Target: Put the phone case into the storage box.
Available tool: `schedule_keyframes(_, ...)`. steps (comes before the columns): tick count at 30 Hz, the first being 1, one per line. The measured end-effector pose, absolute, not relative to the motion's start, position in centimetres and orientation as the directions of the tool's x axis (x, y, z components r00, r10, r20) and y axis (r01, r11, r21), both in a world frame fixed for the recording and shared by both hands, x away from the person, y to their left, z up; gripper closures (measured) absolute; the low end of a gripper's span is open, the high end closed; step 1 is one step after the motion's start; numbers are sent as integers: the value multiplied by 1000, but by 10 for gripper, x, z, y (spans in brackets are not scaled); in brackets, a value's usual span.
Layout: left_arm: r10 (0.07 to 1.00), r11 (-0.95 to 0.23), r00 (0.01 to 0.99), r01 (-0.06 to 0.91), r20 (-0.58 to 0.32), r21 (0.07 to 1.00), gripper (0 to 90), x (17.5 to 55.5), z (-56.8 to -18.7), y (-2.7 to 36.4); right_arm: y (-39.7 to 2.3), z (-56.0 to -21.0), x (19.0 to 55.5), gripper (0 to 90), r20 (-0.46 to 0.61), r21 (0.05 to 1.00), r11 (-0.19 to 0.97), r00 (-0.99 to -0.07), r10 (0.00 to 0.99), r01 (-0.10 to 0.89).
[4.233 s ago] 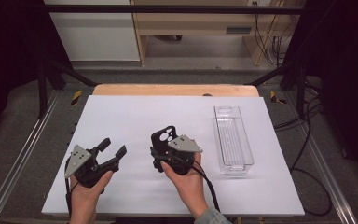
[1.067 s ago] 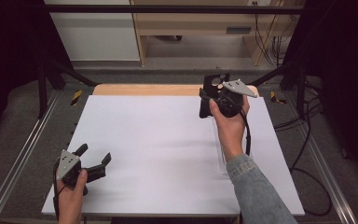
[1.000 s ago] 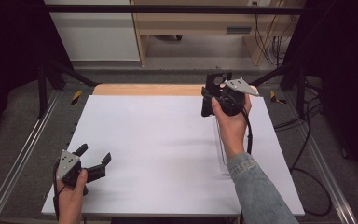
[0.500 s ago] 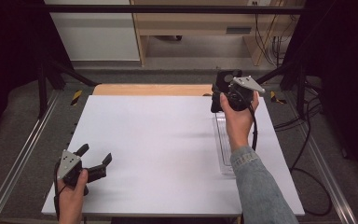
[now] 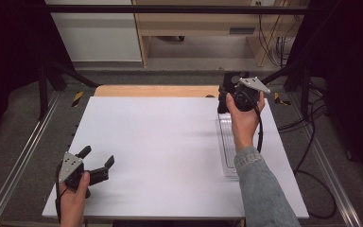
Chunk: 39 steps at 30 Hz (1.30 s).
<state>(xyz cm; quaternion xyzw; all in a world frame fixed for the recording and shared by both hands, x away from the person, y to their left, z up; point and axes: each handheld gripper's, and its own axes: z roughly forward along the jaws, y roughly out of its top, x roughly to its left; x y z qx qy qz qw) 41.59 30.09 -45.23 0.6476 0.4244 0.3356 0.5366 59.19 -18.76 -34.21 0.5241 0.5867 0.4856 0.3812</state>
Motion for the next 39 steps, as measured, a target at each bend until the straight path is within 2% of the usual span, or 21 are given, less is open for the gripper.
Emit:
schedule_keyframes(14,907,-63,420,188,-22,980,42,417,-453,300,-201,-356,608,143,72,962,-40,-110,991,271)
schedule_keyframes(21,908,-68,419,188,-18,980,42,418,-454,300,-203,-364,613,141,45,959,-12,-113,993,283)
schedule_keyframes(39,903,-80,429,191,-10,978,43,418,-454,298,-203,-383,628,140,62,954,-27,-109,992,298)
